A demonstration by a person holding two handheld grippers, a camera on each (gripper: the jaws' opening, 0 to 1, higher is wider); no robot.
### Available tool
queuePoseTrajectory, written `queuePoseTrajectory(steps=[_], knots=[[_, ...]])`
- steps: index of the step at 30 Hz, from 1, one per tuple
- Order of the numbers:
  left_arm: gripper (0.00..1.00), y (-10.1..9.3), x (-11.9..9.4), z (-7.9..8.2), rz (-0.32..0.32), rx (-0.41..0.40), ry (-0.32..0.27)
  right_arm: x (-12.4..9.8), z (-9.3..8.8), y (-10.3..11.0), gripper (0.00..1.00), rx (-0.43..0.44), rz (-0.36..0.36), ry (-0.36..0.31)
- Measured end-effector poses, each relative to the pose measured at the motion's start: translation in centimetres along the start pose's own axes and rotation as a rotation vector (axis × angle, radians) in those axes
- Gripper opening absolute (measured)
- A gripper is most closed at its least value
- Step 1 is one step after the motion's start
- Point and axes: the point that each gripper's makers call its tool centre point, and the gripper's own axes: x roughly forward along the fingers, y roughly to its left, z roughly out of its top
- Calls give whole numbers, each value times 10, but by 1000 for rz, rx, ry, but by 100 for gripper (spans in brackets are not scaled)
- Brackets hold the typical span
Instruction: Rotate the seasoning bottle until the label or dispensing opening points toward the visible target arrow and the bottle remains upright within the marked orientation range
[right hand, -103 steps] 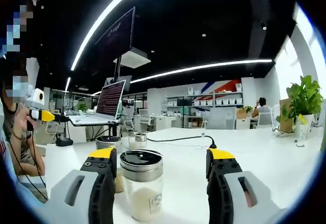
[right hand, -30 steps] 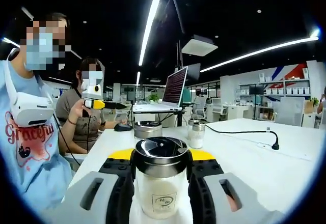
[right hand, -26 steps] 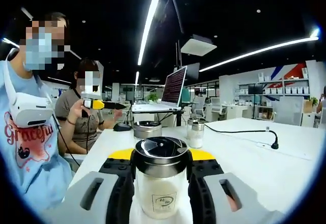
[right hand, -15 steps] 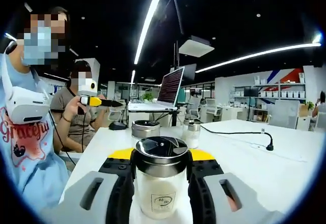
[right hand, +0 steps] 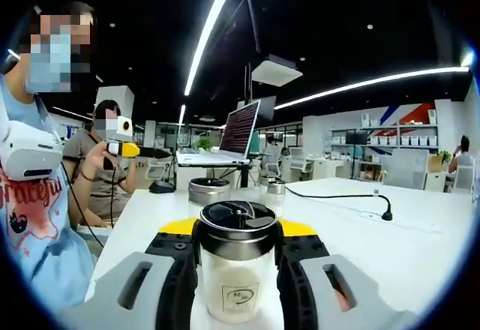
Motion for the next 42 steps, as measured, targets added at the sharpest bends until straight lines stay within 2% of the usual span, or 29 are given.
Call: queuePoseTrajectory(steps=[1,6,8,10,13,20,24,27,31,42], knots=[[82,-1,0,0,-5,-1,0,0,-1,-5,39,29,-39,0],[82,-3,2,1,-13,-7,-5,-1,0,-2,39,15,-50,-4],[82,-3,1,1,-14,-10,-6,-1,-2,-7,39,5,-126,46],[82,-2,-1,4,-10,-13,-13,-1,-2,-5,39,-14,-141,81],[82,-4,-1,2,-2,1,-8,-1,-3,-5,39,-1,-150,70],[82,-9,1,1,-17,5,-3,0,-4,-7,39,5,-261,60],[82,-9,-4,5,-16,-2,-19,1,-3,-8,39,10,-343,16],[82,-6,-4,7,-4,3,-28,1,-4,-7,39,12,-368,-7],[82,-6,-1,6,-2,2,-21,1,-3,-9,39,14,-418,3],[82,-9,3,5,-6,-1,-14,0,-4,-14,39,8,-498,1]])
